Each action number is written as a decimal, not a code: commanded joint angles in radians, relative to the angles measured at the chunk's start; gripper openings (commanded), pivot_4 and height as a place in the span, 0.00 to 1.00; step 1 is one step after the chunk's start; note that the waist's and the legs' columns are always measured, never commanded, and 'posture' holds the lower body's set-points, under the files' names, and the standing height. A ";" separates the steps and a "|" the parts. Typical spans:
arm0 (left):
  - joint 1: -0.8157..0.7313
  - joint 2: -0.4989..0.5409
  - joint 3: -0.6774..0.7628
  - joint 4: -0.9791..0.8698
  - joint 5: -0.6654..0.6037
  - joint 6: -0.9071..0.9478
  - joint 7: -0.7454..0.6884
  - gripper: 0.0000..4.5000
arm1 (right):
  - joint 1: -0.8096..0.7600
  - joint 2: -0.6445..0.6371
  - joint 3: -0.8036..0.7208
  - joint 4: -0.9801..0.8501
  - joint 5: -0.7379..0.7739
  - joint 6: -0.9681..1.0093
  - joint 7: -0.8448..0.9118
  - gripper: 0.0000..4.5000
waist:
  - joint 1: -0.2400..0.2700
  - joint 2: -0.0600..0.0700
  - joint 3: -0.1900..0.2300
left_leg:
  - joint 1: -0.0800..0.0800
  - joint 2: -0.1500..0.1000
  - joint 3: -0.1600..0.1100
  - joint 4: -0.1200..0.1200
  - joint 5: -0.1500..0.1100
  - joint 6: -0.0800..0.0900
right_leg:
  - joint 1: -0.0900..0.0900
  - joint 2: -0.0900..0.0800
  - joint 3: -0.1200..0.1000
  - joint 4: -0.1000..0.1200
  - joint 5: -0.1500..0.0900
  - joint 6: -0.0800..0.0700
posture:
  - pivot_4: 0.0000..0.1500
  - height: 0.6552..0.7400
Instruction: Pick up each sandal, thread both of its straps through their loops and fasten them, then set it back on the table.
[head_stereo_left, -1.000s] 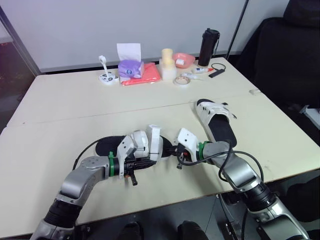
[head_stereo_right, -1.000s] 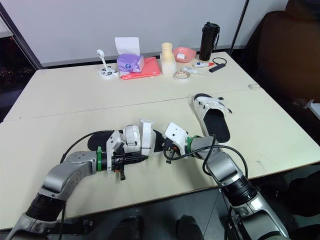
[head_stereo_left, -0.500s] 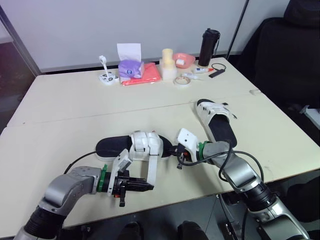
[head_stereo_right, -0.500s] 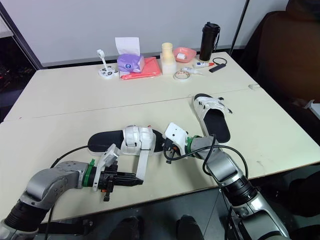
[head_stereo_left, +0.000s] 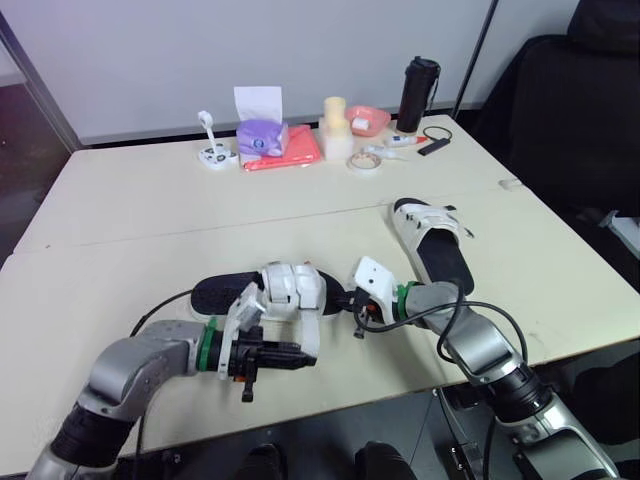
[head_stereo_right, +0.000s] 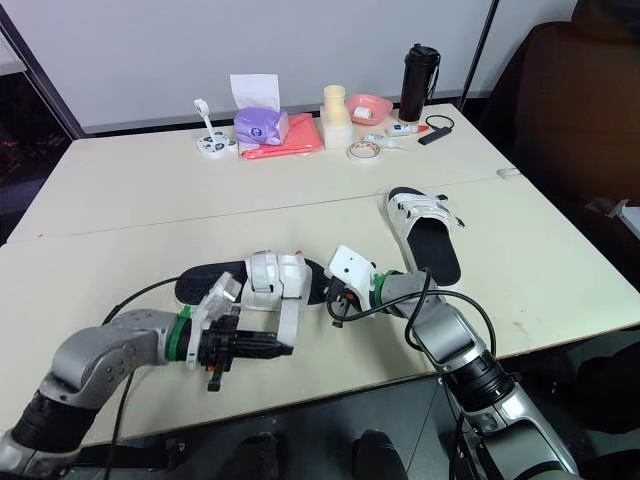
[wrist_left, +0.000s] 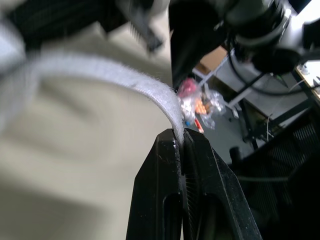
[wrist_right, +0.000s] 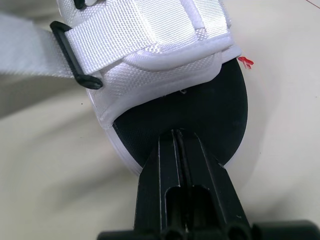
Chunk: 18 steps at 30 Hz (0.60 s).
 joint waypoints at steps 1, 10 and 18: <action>-0.100 -0.058 0.089 0.038 -0.074 0.030 0.077 0.01 | 0.014 0.006 0.038 0.036 -0.017 0.017 0.005 0.00 | -0.001 0.000 0.000 | 0.000 0.000 0.000 0.000 0.000 0.000 | 0.000 0.000 0.000 0.000 0.000 0.000 | 1.00 1.00; -0.279 -0.189 0.146 0.239 -0.062 0.053 0.244 0.01 | 0.024 0.004 0.036 0.030 -0.021 0.019 0.000 0.00 | -0.001 -0.001 0.000 | 0.000 0.000 0.000 0.001 0.000 0.000 | 0.000 0.000 0.000 0.001 0.000 0.001 | 1.00 1.00; -0.338 -0.253 0.168 0.344 -0.037 0.064 0.347 0.01 | 0.035 0.005 0.033 0.014 -0.020 0.031 -0.010 0.00 | 0.003 -0.001 0.000 | -0.001 -0.001 0.000 0.001 0.000 0.000 | 0.000 0.000 0.000 0.001 0.000 0.001 | 1.00 1.00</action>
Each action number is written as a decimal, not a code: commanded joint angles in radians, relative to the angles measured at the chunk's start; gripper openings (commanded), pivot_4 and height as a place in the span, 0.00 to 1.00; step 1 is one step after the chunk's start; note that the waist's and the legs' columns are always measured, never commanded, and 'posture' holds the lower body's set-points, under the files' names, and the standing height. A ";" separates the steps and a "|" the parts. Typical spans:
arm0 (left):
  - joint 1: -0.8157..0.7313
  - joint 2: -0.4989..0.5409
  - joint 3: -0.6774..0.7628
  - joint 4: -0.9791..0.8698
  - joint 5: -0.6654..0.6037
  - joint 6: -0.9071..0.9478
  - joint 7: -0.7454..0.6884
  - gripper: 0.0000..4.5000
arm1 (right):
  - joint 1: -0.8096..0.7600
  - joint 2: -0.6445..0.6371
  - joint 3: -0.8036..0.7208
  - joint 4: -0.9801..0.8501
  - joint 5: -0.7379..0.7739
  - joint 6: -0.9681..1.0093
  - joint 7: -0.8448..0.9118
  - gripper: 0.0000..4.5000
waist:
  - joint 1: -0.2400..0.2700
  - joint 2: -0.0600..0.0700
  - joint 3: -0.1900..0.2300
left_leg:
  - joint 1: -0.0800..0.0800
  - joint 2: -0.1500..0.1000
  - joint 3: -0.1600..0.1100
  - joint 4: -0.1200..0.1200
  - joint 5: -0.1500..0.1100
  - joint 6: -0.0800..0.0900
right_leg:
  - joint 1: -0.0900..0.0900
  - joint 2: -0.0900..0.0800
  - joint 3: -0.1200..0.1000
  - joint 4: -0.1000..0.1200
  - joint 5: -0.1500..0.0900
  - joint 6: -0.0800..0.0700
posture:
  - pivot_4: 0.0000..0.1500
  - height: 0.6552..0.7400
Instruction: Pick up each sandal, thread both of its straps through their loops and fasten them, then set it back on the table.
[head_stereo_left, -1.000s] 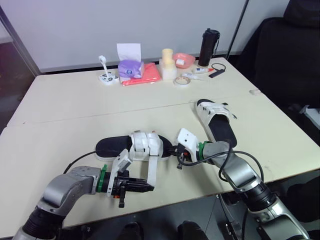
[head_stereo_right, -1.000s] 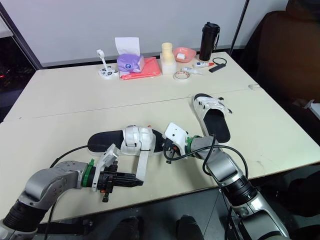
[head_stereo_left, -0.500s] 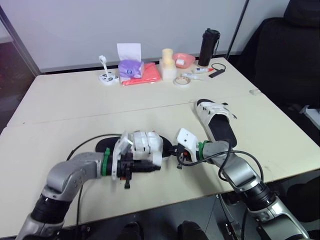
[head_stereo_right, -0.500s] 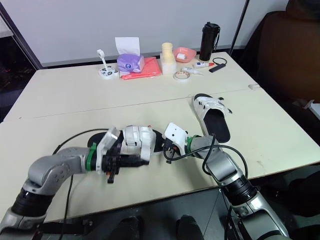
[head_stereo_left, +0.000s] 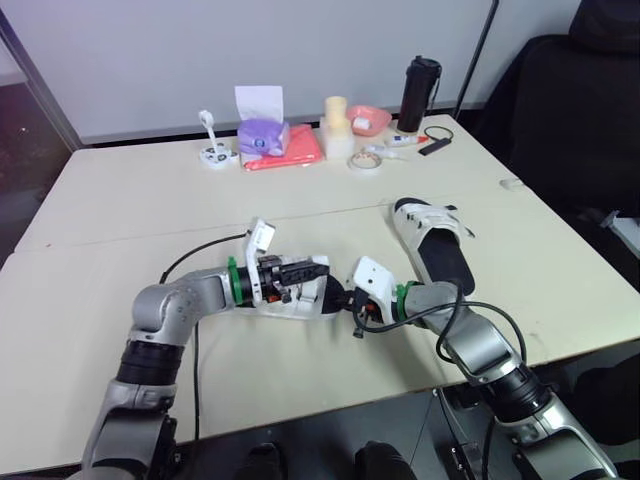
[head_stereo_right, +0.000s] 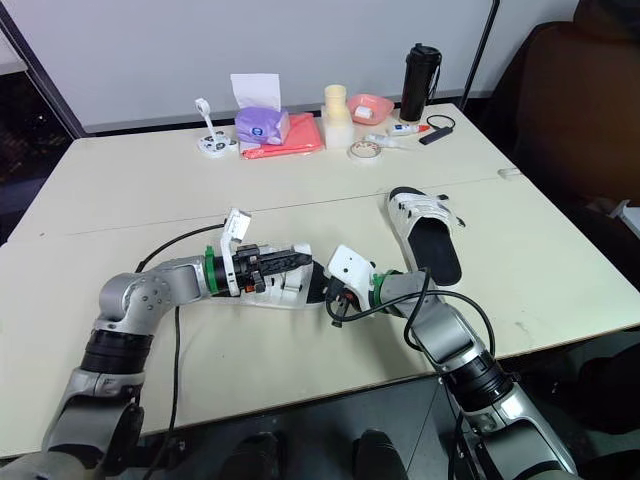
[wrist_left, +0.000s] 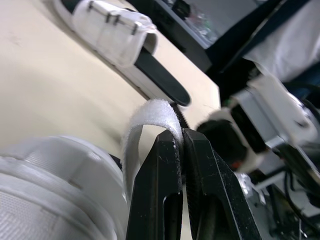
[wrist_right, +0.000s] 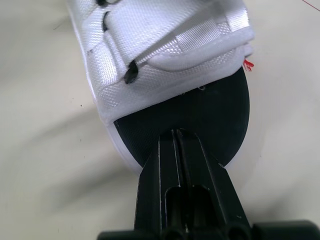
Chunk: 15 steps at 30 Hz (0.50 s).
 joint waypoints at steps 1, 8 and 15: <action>-0.031 -0.022 0.066 -0.005 -0.009 -0.010 0.057 0.01 | 0.034 -0.002 0.030 0.016 -0.013 0.034 0.001 0.00 | 0.001 0.000 0.000 | 0.000 0.000 0.000 0.000 0.000 0.000 | 0.000 0.000 0.000 0.000 0.000 0.000 | 1.00 1.00; 0.012 -0.050 0.126 -0.041 -0.027 0.026 0.167 0.52 | 0.037 -0.003 0.030 0.013 -0.011 0.038 -0.004 0.00 | 0.001 0.000 0.000 | 0.000 0.000 0.000 0.000 0.000 0.000 | 0.000 0.000 0.000 0.000 0.000 0.000 | 1.00 1.00; 0.027 -0.138 0.290 -0.046 -0.043 -0.024 0.409 0.99 | 0.034 0.000 0.036 0.018 -0.013 0.032 0.000 0.00 | 0.002 0.000 0.000 | 0.000 0.000 0.000 0.000 0.000 0.000 | 0.001 0.000 0.000 0.000 0.000 0.000 | 1.00 1.00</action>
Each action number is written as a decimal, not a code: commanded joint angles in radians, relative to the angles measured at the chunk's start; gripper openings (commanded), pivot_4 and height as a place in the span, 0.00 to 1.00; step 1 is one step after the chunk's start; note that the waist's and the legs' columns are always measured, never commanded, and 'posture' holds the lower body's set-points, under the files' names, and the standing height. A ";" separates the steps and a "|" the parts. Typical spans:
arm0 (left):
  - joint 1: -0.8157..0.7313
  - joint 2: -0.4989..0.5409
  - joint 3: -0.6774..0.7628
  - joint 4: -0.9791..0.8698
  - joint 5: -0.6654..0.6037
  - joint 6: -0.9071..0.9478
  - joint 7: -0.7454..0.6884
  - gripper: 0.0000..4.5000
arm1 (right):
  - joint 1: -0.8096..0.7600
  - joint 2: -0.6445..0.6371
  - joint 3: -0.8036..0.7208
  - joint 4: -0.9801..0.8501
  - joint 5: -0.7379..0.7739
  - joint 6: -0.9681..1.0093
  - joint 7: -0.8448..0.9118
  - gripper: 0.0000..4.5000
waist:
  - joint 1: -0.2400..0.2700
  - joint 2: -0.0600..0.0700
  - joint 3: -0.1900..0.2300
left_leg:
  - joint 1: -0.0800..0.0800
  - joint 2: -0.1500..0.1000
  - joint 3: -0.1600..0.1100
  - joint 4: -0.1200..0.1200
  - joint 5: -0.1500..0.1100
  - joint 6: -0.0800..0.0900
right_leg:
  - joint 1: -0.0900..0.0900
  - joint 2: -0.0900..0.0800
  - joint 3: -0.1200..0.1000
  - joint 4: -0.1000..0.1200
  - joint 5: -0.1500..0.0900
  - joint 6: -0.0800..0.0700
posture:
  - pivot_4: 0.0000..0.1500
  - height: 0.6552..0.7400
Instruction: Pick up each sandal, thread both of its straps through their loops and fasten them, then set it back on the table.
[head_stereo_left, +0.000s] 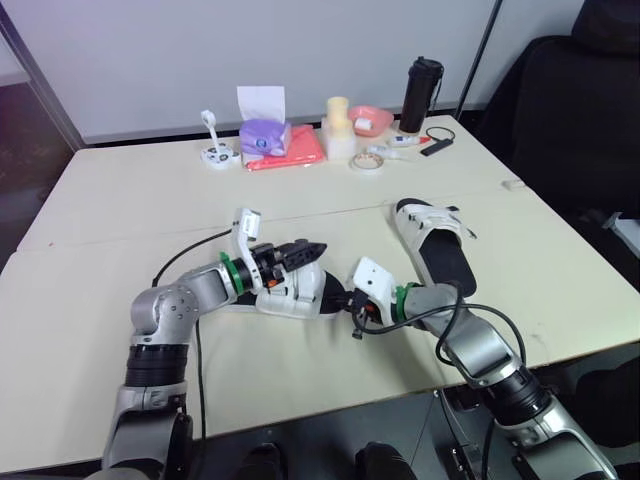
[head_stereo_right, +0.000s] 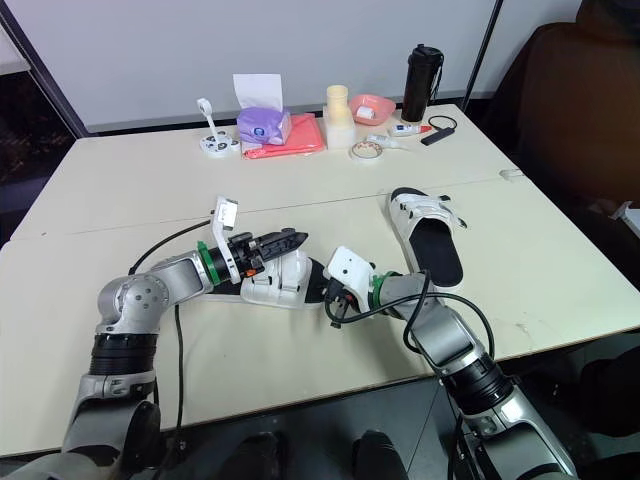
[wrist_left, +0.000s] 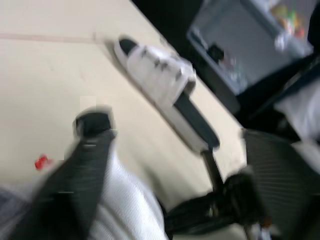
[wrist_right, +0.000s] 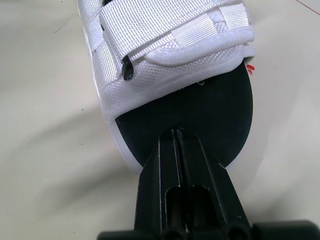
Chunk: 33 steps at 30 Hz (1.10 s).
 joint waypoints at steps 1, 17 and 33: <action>0.007 -0.028 0.098 -0.008 -0.003 -0.042 0.124 0.99 | 0.024 -0.003 0.036 0.032 -0.012 0.026 0.012 0.00 | -0.001 0.000 0.000 | 0.000 0.000 0.000 0.000 0.000 0.000 | 0.000 0.000 0.000 0.000 0.000 0.000 | 1.00 1.00; -0.201 0.268 -0.187 0.139 0.077 -0.064 -0.356 0.99 | 0.009 0.006 0.046 0.056 -0.018 0.010 0.015 0.00 | -0.006 -0.001 0.000 | 0.000 0.000 0.001 -0.001 0.000 0.000 | -0.001 0.000 0.000 0.000 0.000 0.000 | 1.00 1.00; -0.441 0.248 -0.370 0.743 0.423 -0.404 -0.818 0.99 | 0.026 -0.001 0.037 0.032 -0.020 0.020 0.003 0.00 | -0.006 -0.002 0.000 | -0.003 0.000 0.001 -0.001 0.000 0.000 | -0.003 0.001 -0.001 0.000 0.000 0.000 | 1.00 1.00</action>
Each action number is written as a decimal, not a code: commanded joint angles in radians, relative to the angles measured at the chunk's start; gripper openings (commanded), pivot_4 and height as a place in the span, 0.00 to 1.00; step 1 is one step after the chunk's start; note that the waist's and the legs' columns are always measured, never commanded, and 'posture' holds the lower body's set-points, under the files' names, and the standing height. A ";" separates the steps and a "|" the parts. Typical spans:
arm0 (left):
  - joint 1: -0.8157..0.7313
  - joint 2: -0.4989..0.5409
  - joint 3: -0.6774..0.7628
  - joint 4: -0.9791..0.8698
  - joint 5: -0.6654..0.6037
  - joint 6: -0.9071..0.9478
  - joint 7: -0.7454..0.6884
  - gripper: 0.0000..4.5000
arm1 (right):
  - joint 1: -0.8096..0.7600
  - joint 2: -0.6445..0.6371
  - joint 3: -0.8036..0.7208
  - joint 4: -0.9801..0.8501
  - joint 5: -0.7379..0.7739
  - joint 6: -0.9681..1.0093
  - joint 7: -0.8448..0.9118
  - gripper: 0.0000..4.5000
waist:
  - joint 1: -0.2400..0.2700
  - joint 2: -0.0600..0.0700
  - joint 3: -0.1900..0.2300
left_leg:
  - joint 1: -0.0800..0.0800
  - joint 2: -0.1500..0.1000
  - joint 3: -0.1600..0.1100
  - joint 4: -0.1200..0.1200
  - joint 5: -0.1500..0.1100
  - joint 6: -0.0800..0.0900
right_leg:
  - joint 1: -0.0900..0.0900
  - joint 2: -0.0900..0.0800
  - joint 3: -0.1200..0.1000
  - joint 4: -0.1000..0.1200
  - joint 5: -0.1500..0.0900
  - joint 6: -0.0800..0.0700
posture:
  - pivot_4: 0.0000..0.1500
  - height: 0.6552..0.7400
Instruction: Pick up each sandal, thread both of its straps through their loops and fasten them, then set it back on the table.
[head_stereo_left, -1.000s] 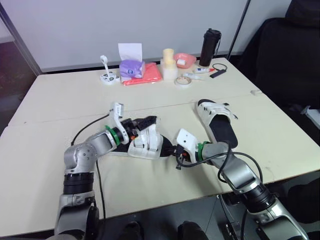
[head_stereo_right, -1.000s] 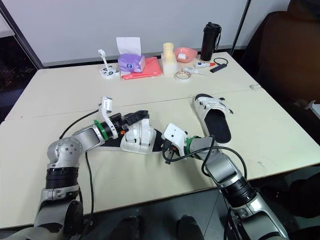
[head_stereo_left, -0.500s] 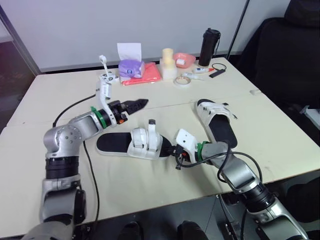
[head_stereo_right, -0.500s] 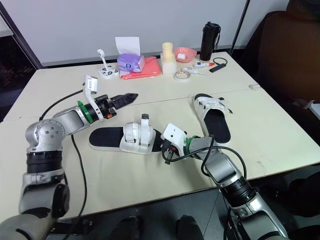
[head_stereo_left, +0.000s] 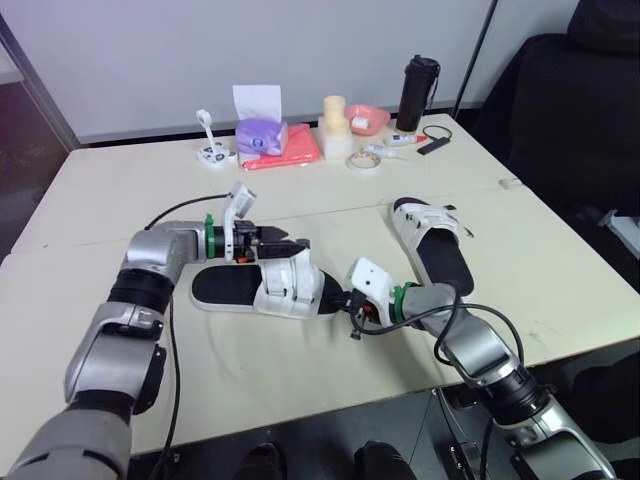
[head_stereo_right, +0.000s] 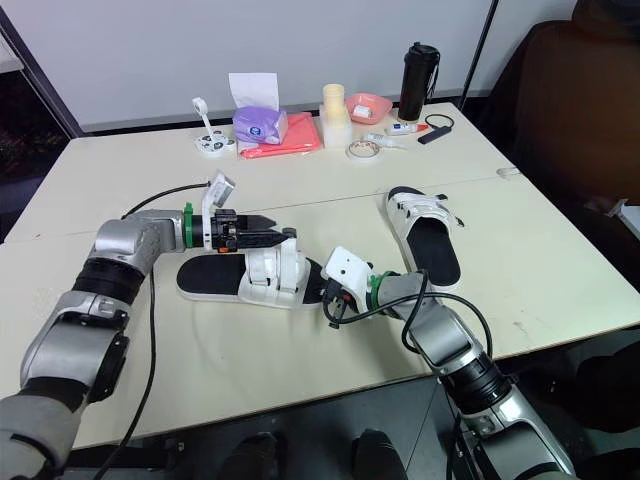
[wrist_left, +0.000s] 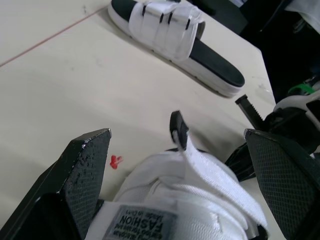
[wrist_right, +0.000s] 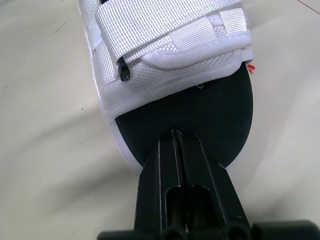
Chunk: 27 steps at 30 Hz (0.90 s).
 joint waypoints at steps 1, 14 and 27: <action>-0.048 -0.029 0.014 0.058 0.032 -0.037 -0.041 0.99 | 0.028 -0.005 0.031 0.028 -0.018 0.030 0.002 0.00 | 0.000 0.000 0.000 | 0.000 0.000 0.000 0.000 0.000 0.000 | 0.000 0.000 0.000 0.000 0.000 0.000 | 1.00 1.00; -0.111 -0.113 0.085 0.190 0.060 -0.071 -0.085 0.09 | 0.038 -0.013 0.029 0.010 -0.022 0.043 0.001 0.00 | 0.001 0.000 0.000 | -0.001 0.000 0.000 0.001 0.000 0.000 | 0.000 0.000 0.000 0.001 0.000 0.000 | 1.00 1.00; -0.148 -0.114 0.148 0.164 0.037 -0.092 -0.211 0.02 | 0.042 -0.012 0.026 0.006 -0.022 0.048 -0.007 0.00 | 0.001 0.000 0.000 | -0.002 0.000 -0.001 0.001 0.000 0.000 | -0.001 0.000 -0.001 0.001 0.000 0.001 | 1.00 1.00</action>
